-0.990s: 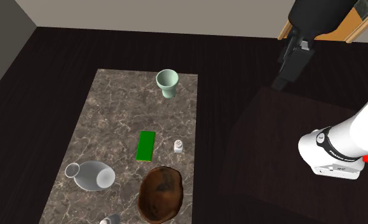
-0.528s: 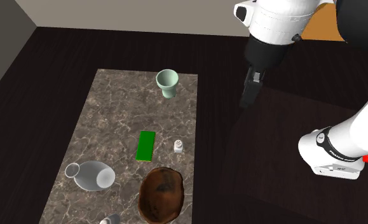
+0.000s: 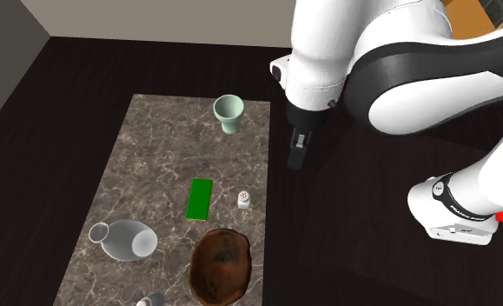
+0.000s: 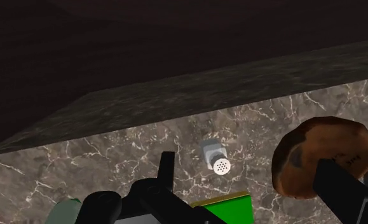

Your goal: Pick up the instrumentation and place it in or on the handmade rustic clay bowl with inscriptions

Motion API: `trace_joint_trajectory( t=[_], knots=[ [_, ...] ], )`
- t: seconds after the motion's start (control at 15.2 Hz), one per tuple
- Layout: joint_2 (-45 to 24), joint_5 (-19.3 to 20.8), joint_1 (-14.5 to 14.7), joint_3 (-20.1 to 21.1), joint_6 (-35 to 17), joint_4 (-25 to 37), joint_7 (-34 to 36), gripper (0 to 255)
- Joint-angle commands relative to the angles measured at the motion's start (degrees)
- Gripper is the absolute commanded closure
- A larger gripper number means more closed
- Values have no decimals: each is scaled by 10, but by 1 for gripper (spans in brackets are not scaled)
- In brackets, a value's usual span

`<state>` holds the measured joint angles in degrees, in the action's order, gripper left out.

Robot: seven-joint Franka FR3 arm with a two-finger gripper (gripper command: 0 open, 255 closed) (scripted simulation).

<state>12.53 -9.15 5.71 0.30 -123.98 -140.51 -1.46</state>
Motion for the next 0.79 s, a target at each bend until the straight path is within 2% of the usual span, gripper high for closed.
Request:
trace_joint_trajectory(
  t=[0.0, 0.73],
  knots=[
    [-45, -2, 4, 2, -33, 11, -12, 0],
    [-294, -2, 23, 20, -162, 123, -53, 0]
  ],
)
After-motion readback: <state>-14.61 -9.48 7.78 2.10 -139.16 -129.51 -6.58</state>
